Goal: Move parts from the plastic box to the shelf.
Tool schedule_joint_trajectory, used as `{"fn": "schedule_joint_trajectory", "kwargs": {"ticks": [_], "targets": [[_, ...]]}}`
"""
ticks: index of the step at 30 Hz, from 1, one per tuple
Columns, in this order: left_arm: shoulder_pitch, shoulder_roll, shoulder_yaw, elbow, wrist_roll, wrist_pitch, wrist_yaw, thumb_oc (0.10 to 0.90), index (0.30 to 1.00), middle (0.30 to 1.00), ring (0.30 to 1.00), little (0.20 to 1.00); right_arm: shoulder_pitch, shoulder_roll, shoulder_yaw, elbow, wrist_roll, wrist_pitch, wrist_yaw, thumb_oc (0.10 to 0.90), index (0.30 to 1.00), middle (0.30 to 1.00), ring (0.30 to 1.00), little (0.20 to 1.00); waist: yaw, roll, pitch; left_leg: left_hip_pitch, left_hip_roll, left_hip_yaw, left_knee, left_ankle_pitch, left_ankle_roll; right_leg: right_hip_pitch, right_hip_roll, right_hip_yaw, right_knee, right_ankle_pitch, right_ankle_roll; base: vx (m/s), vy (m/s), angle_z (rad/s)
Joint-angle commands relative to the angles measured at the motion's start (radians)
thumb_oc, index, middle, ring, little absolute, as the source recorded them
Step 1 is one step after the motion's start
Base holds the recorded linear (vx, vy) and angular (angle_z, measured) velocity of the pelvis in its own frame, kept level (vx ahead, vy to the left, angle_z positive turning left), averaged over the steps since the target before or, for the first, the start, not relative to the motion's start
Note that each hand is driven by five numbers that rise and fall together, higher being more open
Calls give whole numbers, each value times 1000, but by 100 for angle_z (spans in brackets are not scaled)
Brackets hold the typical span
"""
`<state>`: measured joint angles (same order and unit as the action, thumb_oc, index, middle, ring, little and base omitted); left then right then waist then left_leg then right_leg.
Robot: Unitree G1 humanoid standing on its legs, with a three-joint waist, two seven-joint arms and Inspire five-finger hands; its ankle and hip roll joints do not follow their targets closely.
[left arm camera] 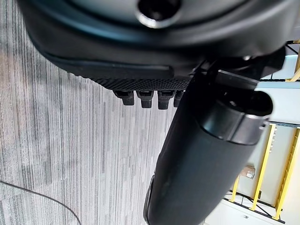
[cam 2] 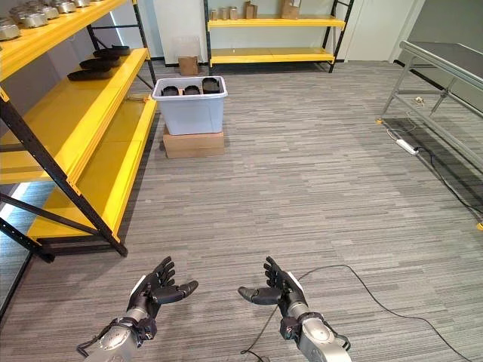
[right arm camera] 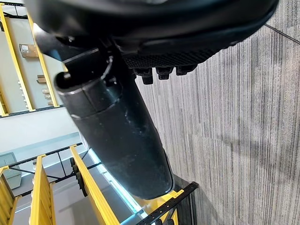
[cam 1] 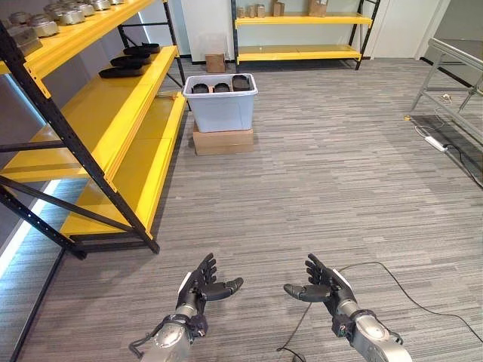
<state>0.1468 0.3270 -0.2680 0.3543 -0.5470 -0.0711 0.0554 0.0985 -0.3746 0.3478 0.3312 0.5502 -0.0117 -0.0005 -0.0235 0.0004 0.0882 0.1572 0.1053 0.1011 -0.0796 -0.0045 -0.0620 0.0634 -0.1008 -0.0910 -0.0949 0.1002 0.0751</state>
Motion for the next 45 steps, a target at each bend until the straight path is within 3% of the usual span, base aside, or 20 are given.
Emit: {"fn": "schedule_joint_trajectory", "kwargs": {"ticks": [1,36,45], "targets": [[-95,-5,42,9,-11,-87,-21,900,1000,1000,1000,1000,-91,-12,-32,-17,-15,-84,2,900,1000,1000,1000,1000,7,-20,-28,-6,40,-20,-8,-19,-25,60,-63,-16,8,-90,60,0,0,0],[-114,-2,42,4,-5,-85,-7,900,1000,1000,1000,1000,-109,-14,-37,-17,-12,-82,-12,900,1000,1000,1000,1000,8,-21,-12,-12,41,-23,-8,-22,-23,51,-65,-23,21,-102,60,0,1,0],[-143,29,30,-29,-10,-91,3,900,1000,1000,1000,1000,-136,-11,-39,-9,2,-77,-15,900,1000,1000,1000,1000,20,-35,20,-80,-20,-39,94,-86,39,-42,-131,9,184,-99,101,-9,111,-1]]}}
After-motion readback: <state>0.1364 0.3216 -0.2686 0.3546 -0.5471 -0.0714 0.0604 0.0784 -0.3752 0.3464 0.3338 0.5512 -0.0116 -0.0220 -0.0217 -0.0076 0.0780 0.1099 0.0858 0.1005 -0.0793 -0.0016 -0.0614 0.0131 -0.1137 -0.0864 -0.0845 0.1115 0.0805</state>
